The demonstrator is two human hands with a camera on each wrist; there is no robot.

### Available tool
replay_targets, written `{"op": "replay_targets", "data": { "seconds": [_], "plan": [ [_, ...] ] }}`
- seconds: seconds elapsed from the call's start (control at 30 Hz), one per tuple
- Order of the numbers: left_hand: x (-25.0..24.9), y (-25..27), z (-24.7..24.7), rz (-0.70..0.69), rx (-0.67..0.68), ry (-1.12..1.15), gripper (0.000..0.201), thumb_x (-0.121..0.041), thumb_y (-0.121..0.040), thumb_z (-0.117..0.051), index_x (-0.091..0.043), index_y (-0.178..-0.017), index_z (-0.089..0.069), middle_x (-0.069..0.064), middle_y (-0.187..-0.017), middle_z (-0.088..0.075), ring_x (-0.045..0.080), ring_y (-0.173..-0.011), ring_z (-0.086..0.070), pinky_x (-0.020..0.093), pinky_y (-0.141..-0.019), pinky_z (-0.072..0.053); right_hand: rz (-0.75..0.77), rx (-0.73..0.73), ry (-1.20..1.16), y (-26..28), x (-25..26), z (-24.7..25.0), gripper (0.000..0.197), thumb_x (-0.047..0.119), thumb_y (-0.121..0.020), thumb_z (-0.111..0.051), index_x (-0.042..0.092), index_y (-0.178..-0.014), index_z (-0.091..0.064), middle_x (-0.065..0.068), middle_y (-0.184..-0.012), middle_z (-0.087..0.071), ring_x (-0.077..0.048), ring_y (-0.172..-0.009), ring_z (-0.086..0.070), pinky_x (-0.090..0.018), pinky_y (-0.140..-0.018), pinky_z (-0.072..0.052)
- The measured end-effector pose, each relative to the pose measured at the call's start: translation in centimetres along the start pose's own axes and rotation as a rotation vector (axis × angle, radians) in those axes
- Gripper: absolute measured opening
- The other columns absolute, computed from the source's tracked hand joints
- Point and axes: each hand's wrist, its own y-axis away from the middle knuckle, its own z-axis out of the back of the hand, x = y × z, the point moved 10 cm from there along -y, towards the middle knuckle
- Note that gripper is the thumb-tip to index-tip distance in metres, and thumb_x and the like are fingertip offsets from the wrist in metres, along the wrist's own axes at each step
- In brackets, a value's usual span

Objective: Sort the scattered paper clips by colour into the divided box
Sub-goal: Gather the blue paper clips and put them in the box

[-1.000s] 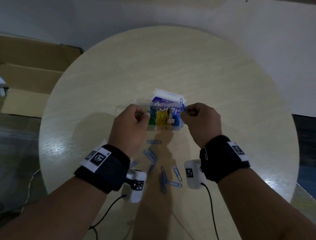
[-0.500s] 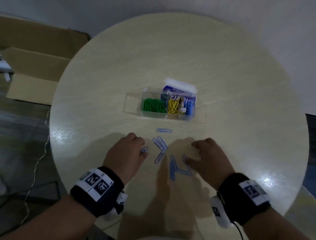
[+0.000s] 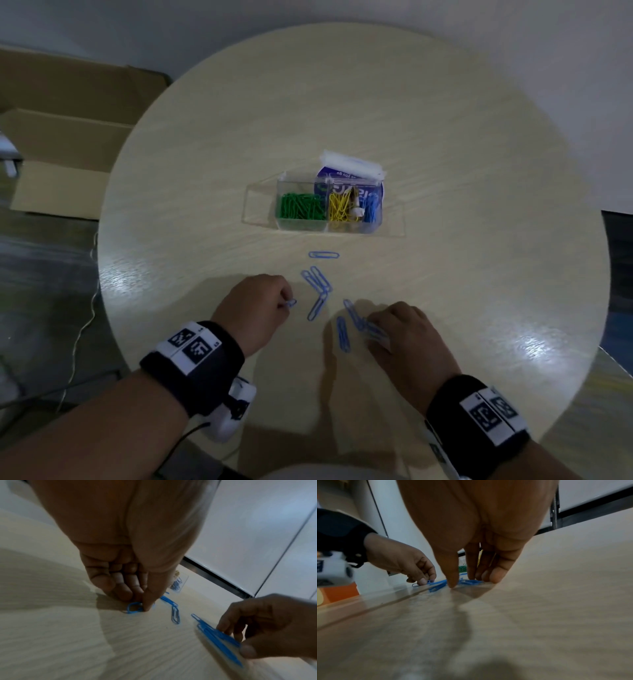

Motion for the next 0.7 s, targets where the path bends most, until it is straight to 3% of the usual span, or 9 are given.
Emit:
{"op": "replay_targets", "data": {
  "seconds": [0.1,0.3,0.37,0.43,0.53,0.63,0.7],
  "plan": [
    [-1.2,-0.4,-0.3,-0.07,0.059,-0.006,0.009,-0.015,-0.076,-0.066,-0.021,-0.082,-0.068,0.003,-0.083,-0.063,0.027,-0.085,-0.06,0.032,-0.071,-0.04,-0.005,0.01,0.001,0.1,0.0,-0.4,0.008,0.024,-0.077,-0.067,0.024,-0.084,-0.064,0.0,-0.085,-0.055,-0.026,-0.079,-0.054,-0.035,-0.073,-0.049],
    [-6.9,-2.3,1.3,-0.46,-0.088,-0.217,0.011,-0.012,-0.075,-0.072,-0.02,-0.081,-0.065,0.002,-0.104,-0.065,0.027,-0.093,-0.054,0.037,-0.073,-0.049,0.029,0.022,0.075,-0.1,0.9,-0.3,0.007,0.019,-0.077,-0.069,0.021,-0.079,-0.062,-0.002,-0.075,-0.056,-0.028,-0.069,-0.057,-0.033,-0.061,-0.049],
    [-7.3,-2.4,0.5,-0.527,-0.056,-0.276,0.014,-0.011,-0.075,-0.07,-0.02,-0.08,-0.061,0.001,-0.095,-0.065,0.027,-0.086,-0.055,0.037,-0.067,-0.049,0.044,0.012,0.078,-0.1,1.0,0.1,0.008,0.018,-0.076,-0.069,0.021,-0.081,-0.064,-0.002,-0.071,-0.057,-0.027,-0.065,-0.059,-0.031,-0.057,-0.048],
    [-6.6,-2.2,0.0,-0.513,-0.036,-0.322,0.016,-0.012,-0.074,-0.07,-0.022,-0.081,-0.059,0.0,-0.088,-0.062,0.027,-0.081,-0.055,0.036,-0.062,-0.047,0.035,0.013,0.041,-0.1,0.9,0.6,0.008,0.02,-0.077,-0.065,0.024,-0.084,-0.065,0.0,-0.072,-0.059,-0.027,-0.066,-0.06,-0.03,-0.057,-0.047],
    [-4.9,-2.1,0.7,-0.36,-0.067,-0.253,0.019,-0.015,-0.076,-0.072,-0.022,-0.089,-0.06,0.001,-0.085,-0.061,0.027,-0.081,-0.056,0.038,-0.062,-0.05,-0.011,-0.053,-0.059,-0.4,0.1,2.2,0.012,0.026,-0.077,-0.06,0.028,-0.088,-0.066,0.004,-0.076,-0.063,-0.023,-0.069,-0.062,-0.03,-0.059,-0.048],
    [-3.5,-2.0,0.3,-0.232,-0.03,-0.247,0.013,-0.014,-0.082,-0.066,-0.018,-0.093,-0.06,0.005,-0.089,-0.059,0.03,-0.086,-0.055,0.041,-0.069,-0.048,-0.052,-0.166,-0.207,-1.0,-0.7,4.8,0.01,0.023,-0.079,-0.067,0.028,-0.088,-0.068,0.008,-0.076,-0.064,-0.013,-0.068,-0.063,-0.031,-0.062,-0.052],
    [-3.7,-1.9,-0.3,-0.205,0.006,-0.344,0.011,-0.011,-0.079,-0.067,-0.015,-0.087,-0.059,0.008,-0.086,-0.057,0.032,-0.08,-0.057,0.041,-0.063,-0.048,-0.089,-0.234,-0.277,-1.6,-1.2,6.6,0.014,0.018,-0.078,-0.072,0.028,-0.087,-0.069,0.012,-0.076,-0.065,-0.004,-0.067,-0.061,-0.027,-0.063,-0.052]
  ]
}}
